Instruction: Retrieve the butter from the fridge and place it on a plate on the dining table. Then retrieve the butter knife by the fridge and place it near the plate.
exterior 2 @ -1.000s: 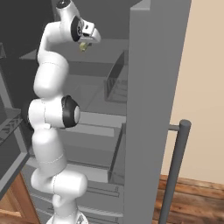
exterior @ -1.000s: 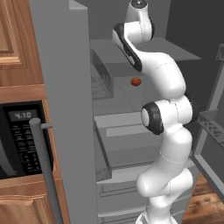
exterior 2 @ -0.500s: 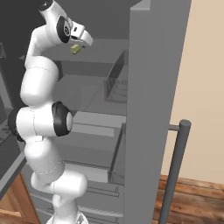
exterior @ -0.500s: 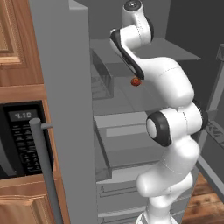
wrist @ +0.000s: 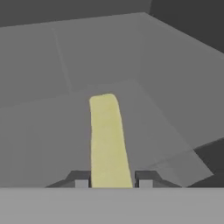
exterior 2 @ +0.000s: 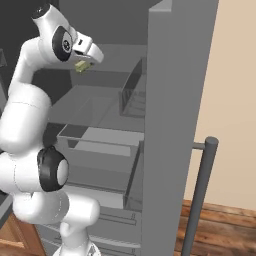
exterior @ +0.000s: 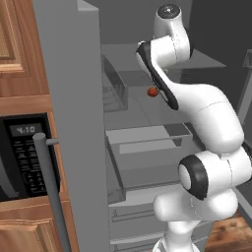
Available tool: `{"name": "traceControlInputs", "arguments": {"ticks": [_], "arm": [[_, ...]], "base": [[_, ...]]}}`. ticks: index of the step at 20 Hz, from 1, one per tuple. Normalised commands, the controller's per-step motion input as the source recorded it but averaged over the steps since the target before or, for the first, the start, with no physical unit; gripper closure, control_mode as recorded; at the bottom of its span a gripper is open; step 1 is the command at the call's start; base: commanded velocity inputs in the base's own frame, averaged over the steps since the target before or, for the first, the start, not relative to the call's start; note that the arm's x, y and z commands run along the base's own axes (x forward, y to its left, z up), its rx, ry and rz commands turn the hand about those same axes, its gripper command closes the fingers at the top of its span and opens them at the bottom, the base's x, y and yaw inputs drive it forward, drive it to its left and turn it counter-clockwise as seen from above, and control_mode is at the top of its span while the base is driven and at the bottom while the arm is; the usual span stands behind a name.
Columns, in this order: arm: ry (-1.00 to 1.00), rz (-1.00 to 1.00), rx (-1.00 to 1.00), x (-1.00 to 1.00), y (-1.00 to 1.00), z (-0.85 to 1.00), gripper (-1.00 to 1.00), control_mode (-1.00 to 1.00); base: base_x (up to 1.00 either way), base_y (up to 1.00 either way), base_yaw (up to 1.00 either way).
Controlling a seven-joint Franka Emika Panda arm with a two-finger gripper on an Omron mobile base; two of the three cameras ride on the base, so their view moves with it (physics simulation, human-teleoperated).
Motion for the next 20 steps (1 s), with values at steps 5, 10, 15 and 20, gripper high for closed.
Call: {"name": "traceControlInputs", "arguments": {"ticks": [5, 10, 15, 20], "arm": [[0.00, 0.03, 0.00, -1.00, -0.09, -0.10, 1.00, -1.00], [0.00, 0.04, 0.00, -1.00, -0.02, -0.08, 1.00, -1.00], [0.01, 0.18, 0.00, -0.98, -0.04, -0.28, 1.00, -1.00], [0.05, 0.31, -0.02, -1.00, 0.00, -0.32, 1.00, -1.00]], "base": [[0.00, 0.00, 0.00], [0.00, 0.00, 0.00], [0.00, 0.00, 0.00], [0.00, 0.00, 0.00]]}}
